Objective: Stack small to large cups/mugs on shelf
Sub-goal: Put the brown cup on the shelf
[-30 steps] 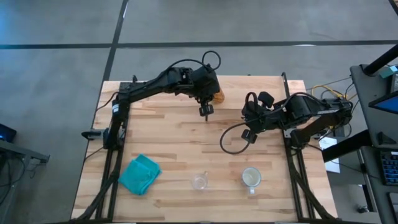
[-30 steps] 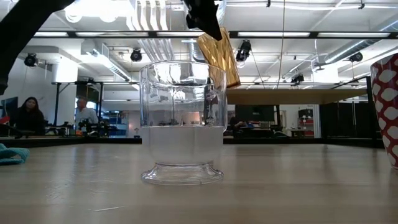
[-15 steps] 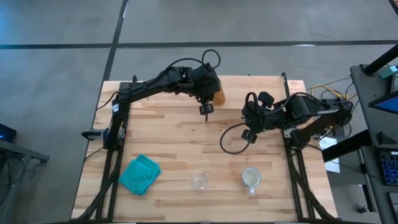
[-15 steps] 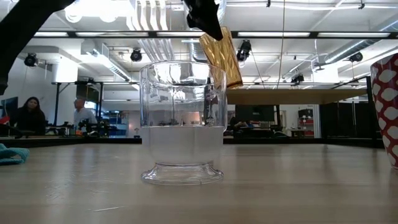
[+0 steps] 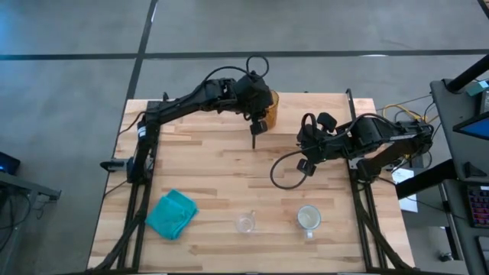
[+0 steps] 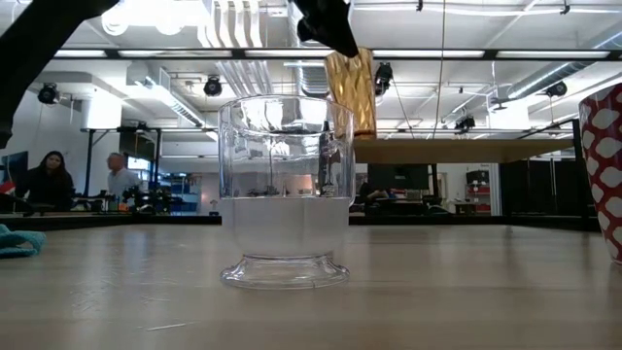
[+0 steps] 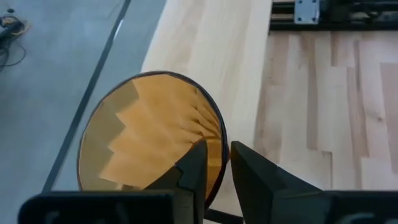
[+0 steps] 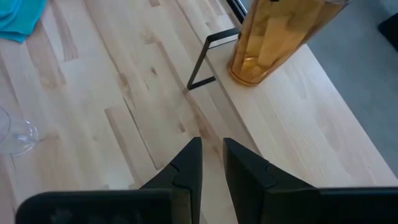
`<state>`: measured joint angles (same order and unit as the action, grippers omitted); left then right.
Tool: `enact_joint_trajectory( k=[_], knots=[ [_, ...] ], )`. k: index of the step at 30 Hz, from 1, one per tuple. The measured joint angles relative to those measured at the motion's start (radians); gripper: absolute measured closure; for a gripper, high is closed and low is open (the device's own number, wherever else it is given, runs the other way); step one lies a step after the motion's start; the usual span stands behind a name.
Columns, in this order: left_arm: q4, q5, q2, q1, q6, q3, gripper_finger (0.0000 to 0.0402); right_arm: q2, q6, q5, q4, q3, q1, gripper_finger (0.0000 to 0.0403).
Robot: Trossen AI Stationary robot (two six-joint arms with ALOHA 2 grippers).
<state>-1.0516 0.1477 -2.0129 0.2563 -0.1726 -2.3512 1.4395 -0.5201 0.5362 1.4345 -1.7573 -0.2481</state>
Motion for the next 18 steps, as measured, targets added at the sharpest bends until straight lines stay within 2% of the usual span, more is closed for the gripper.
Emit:
enact_joint_trajectory(
  k=[11, 18],
  knots=[
    [0.061, 0.001, -0.006, 0.013, 0.0, 0.001, 0.0344, 0.0, 0.0, 0.0, 0.001, 0.0, 0.0, 0.0344],
    [0.089, 0.001, -0.06, 0.016, -0.002, 0.002, 0.0344, 0.0, 0.0, 0.0, 0.001, 0.0, 0.0, 0.0344]
  ],
)
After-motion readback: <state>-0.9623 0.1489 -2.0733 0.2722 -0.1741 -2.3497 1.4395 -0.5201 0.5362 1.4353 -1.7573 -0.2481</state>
